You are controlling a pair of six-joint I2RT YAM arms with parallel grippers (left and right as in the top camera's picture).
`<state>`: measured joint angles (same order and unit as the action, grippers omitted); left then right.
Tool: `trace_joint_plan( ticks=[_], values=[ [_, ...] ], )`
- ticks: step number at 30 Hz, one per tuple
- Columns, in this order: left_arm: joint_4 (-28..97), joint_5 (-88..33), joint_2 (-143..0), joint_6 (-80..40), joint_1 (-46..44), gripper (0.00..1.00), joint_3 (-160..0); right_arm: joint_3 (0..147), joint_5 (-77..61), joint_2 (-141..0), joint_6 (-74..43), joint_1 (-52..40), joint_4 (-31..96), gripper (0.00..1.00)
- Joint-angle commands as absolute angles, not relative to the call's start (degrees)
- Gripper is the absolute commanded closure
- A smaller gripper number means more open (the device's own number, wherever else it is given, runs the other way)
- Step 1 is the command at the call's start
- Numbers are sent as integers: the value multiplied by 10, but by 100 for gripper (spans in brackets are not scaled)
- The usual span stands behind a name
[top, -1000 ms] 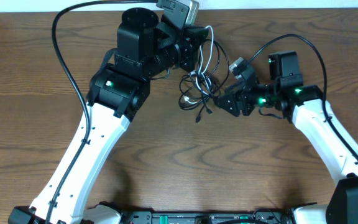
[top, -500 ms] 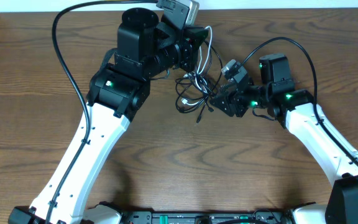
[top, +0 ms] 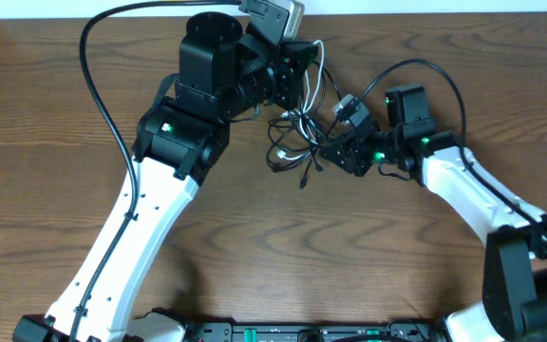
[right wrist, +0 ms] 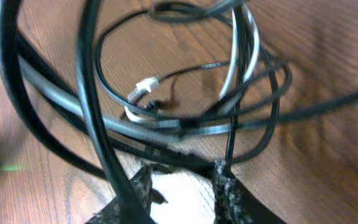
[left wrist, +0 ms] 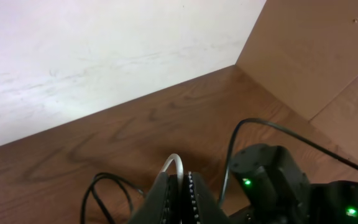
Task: Untangle cables
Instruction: 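Reach the right gripper into the coil and grasp a black cable, then pull the grippers apart, stretching the cables left and right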
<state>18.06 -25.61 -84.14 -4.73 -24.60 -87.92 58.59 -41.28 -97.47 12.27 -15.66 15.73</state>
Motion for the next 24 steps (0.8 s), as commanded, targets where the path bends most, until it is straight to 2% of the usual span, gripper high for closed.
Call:
trace_joint_plan(
  ticks=[1, 5, 7, 8, 13, 18, 24],
  values=[
    [177, -264, -831, -52, -246, 93, -895, 582, -439, -972, 116, -158, 154, 74],
    [178, -264, -831, -52, -246, 93, -895, 582, -439, -966, 112, -154, 161, 79],
    [180, -264, -831, -51, -246, 93, -895, 582, -438, -965, 107, -150, 166, 87],
    [188, -263, -831, -43, -246, 93, -895, 582, -439, -962, 100, -142, 173, 99],
    [223, -222, -836, -22, -246, 92, -895, 582, -439, -930, 95, -115, 210, 99],
    [228, -193, -847, -17, -245, 92, -895, 582, -431, -839, 94, -67, 250, 99],
    [231, -92, -847, -4, -240, 93, -895, 582, -304, -731, 51, 10, 321, 99]
  ],
)
